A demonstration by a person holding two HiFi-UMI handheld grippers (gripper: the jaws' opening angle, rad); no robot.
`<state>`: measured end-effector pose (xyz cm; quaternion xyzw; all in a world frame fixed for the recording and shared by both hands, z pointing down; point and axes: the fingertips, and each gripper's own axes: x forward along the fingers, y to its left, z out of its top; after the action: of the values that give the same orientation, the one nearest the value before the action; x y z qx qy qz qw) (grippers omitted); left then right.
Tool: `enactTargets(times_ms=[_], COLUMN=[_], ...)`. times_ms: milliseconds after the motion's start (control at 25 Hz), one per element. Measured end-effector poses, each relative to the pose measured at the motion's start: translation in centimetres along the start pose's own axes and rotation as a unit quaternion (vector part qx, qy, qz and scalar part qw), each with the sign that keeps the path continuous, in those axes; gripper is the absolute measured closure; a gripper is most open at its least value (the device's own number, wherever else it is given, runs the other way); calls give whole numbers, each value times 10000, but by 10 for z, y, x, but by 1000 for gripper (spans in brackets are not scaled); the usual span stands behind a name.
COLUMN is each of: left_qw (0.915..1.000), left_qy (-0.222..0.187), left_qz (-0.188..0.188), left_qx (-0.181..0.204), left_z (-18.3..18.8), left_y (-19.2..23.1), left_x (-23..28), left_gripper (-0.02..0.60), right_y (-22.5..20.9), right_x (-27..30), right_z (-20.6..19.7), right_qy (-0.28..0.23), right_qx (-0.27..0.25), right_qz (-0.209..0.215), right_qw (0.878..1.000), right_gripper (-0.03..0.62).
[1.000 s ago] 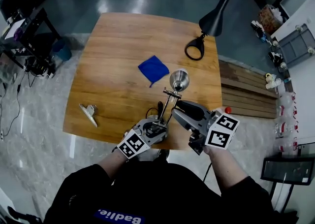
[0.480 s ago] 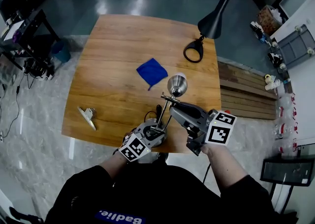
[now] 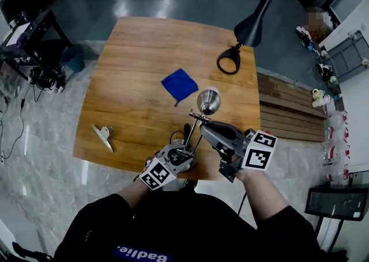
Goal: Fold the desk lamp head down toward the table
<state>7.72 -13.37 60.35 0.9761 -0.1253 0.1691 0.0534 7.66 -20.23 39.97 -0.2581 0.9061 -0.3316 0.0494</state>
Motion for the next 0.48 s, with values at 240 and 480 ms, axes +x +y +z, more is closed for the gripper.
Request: enactTargets(times_ms=[240,480], left_qw=[10000,9999], left_qy=[25,-17], left_qz=[68,162], left_qx=[-2,45], left_z=[-3,-3], left_y=[0,0], left_x=[0,-1], left_gripper=[423,423], right_y=[-1,0], right_x=[0,0], right_z=[0,0], right_qy=[26,19], right_qx=[-122,-117], right_qz=[-35,-21], right_qw=[9999,9999], right_gripper=[549,549])
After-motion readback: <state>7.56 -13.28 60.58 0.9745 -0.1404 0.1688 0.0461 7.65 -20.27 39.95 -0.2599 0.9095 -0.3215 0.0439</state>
